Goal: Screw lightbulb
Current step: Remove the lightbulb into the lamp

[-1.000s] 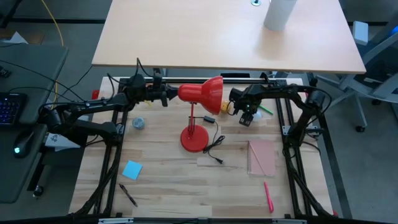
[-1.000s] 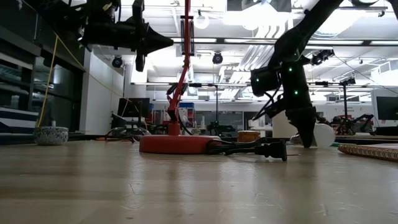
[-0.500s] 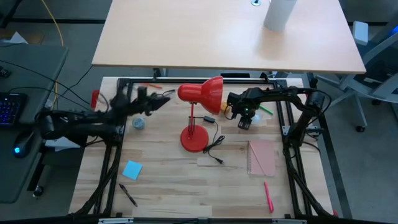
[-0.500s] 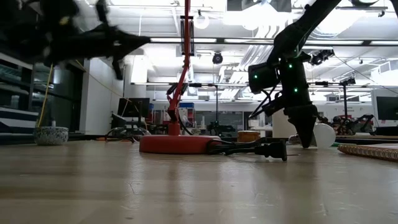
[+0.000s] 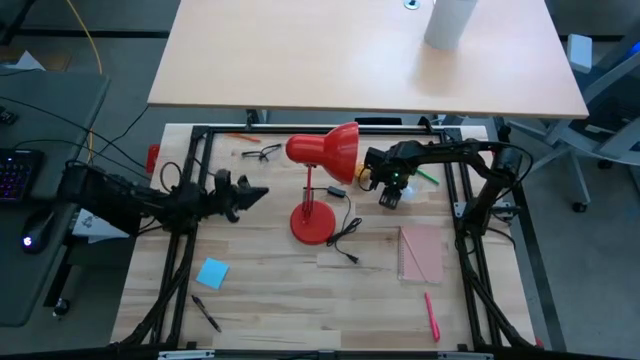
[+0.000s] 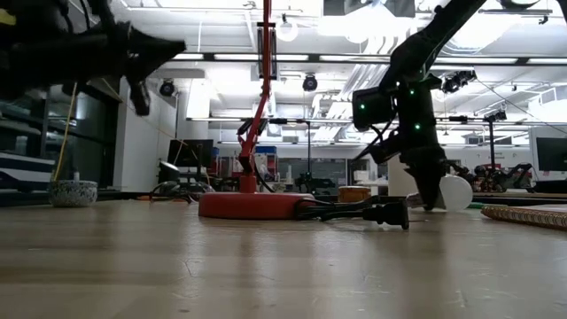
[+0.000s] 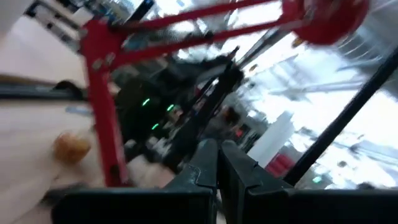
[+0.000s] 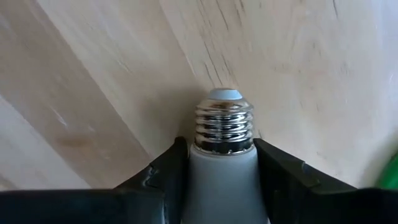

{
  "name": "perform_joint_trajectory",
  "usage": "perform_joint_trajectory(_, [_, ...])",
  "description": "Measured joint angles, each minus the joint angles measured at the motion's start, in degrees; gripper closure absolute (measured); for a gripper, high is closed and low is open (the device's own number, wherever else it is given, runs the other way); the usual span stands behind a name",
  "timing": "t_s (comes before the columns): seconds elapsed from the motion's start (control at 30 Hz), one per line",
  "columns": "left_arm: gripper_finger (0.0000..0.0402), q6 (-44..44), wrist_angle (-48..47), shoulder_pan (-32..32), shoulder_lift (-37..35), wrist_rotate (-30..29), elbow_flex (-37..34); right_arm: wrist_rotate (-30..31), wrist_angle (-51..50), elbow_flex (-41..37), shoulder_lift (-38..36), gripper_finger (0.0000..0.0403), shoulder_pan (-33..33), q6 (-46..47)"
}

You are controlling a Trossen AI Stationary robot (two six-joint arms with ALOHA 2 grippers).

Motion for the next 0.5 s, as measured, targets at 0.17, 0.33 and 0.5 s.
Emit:
perform_joint_trajectory(0.17, [0.0401,4.7,-6.2,-2.3,-0.4,-3.2,-0.3,-2.7,0.1,0.1,0.0,0.0248,0.4,4.3])
perform_joint_trajectory(0.33, [0.0401,5.5,-7.1,0.1,-0.7,-1.1,-0.3,-4.9,0.7,1.1,0.0,0.0248,3.3,8.0])
perform_joint_trajectory(0.5, [0.0401,6.3,-7.1,1.1,-1.0,2.7,-0.3,-7.8,4.9,2.0,-0.5,0.0248,9.0,6.4])
